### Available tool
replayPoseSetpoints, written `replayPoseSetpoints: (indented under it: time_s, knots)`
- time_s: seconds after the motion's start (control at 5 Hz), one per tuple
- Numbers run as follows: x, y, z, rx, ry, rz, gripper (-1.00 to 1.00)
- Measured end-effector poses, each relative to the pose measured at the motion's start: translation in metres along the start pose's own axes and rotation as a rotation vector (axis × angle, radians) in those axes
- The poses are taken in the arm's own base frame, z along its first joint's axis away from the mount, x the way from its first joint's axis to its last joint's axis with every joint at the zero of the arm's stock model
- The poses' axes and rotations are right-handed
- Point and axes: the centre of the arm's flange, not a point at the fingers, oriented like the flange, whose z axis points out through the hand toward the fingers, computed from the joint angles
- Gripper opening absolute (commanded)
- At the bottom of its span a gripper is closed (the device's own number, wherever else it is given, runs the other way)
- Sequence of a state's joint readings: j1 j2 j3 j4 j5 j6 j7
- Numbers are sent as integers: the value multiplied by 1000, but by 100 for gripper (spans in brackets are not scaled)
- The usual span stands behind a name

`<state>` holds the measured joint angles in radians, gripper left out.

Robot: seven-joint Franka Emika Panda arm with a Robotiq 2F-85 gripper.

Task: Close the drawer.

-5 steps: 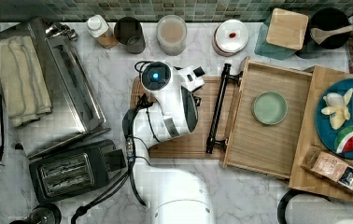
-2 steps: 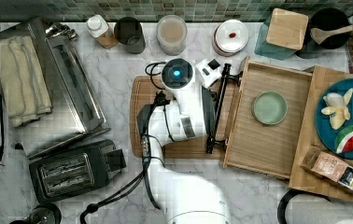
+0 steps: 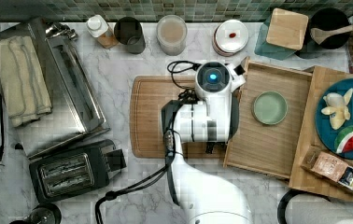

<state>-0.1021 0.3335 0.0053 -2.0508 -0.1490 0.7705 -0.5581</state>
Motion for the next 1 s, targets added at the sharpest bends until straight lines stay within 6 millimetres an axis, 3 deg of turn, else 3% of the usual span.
replayPoseSetpoints:
  time_s: [0.2, 0.6, 1.0]
  knots:
    - [-2, 15, 6, 7, 7, 26, -100]
    - [-14, 19, 2, 4, 27, 19, -100]
    - [-16, 26, 3, -24, 38, -130, -100]
